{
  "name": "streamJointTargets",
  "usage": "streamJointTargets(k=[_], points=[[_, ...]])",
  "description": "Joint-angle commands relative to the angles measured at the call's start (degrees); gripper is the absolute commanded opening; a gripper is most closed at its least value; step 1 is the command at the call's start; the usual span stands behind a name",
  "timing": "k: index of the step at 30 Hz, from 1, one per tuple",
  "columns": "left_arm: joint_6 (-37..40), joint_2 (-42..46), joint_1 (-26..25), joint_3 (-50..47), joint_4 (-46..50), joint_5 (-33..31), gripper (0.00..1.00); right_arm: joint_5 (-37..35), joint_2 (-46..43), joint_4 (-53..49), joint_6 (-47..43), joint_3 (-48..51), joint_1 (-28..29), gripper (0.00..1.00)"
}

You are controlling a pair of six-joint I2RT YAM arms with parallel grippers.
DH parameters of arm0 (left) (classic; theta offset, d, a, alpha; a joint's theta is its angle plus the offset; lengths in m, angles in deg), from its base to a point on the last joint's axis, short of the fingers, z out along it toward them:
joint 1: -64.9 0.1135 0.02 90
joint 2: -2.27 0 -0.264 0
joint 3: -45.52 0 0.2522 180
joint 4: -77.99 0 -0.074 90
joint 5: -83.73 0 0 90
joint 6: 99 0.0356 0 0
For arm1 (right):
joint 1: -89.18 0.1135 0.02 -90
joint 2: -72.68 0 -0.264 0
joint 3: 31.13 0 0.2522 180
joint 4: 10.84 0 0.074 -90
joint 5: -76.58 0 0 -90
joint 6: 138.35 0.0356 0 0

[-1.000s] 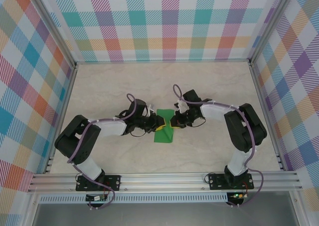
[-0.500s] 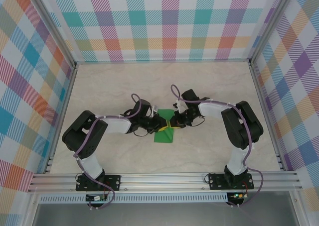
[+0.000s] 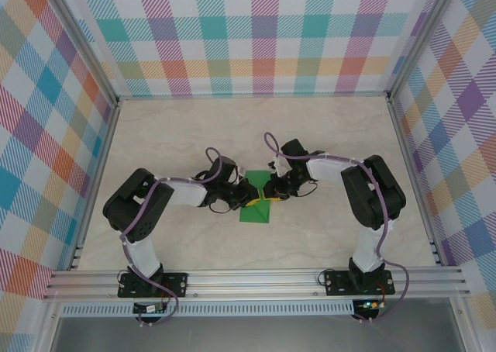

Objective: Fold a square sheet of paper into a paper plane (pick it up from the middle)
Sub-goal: Fold the triangle a second time at the center of the table.

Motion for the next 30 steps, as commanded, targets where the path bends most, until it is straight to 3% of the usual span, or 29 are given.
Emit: streamJointTargets(k=[1,8,16,30], points=[[0.18,-0.56,-0.47,0.54,-0.09,-0.66,0.11,-0.12,-3.22,-0.89,0.24,0.85,-0.03,0.19],[0.12,-0.56,-0.44,0.20,-0.13,-0.82,0.11,-0.52,-4.80,-0.90,1.18,2.19,-0.03,0.21],[-0.27,0.57,-0.47,-0.37,-1.82,0.11,0.11,-2.35,-3.60,-0.67,0.39,1.87,-0.03,0.10],[-1.16,0.68,-0.44,-0.24,-4.84,1.24,0.11,-2.51,-0.19,-0.40,-1.86,-0.40,-0.03,0.09]])
